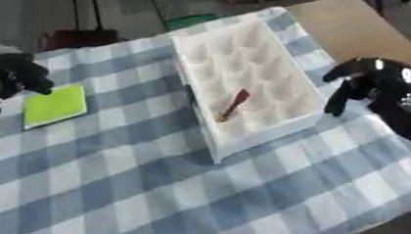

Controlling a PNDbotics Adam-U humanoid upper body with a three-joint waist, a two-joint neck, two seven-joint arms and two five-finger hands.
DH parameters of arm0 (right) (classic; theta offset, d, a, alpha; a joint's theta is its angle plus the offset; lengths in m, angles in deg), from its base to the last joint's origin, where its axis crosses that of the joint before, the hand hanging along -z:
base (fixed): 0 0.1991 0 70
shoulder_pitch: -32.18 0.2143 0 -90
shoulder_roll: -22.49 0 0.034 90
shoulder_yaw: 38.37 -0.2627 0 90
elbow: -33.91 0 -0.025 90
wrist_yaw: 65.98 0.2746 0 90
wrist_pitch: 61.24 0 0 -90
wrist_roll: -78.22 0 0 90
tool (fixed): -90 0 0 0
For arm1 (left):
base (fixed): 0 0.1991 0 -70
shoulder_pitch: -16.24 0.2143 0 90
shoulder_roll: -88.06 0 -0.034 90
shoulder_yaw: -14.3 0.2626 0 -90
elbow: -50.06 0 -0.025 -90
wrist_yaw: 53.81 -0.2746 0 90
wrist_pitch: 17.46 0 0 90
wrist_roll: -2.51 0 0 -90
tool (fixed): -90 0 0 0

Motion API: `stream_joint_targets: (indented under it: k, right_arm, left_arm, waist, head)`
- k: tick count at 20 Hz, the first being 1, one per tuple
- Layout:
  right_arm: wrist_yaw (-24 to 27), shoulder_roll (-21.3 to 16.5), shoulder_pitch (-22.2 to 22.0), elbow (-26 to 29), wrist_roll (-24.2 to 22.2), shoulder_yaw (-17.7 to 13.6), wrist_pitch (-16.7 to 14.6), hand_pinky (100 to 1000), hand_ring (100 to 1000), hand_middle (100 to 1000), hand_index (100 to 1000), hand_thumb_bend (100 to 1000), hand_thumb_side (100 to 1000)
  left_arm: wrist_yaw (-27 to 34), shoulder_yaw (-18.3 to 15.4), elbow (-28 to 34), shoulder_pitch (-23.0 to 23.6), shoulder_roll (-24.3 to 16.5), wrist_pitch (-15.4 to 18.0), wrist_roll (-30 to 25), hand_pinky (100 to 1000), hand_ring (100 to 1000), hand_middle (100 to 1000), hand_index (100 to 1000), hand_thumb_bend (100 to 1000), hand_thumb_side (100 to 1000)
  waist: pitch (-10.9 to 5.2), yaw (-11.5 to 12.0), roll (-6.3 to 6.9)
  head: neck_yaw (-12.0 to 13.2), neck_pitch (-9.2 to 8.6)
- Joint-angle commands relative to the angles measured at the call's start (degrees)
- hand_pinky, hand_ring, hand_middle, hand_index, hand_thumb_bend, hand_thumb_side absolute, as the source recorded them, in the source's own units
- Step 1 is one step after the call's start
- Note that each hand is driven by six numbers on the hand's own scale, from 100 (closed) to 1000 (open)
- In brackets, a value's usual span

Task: Pick up objects on the table and place them in the box.

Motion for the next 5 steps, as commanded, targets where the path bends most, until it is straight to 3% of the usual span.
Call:
stream_joint_targets:
  k: [1, 5]
  right_arm:
    - [-0.16, -0.90, 0.28, 0.60, 0.00, -0.35, 0.27, 577, 514, 753, 820, 100, 775]
    - [-0.08, -0.94, 0.10, 0.52, 0.02, -0.39, 0.41, 577, 513, 753, 820, 100, 778]
  left_arm:
    - [-0.37, -1.21, 1.48, 0.33, -0.02, -0.12, 0.38, 662, 665, 675, 844, 137, 871]
    - [-0.73, -1.72, 2.13, 1.12, 0.58, -0.09, 0.83, 655, 655, 670, 839, 134, 868]
  waist:
    - [-1.40, 0.12, -0.26]
    - [-1.70, 0.10, -0.09]
  head:
    - [0.68, -0.24]
    - [1.55, -0.76]
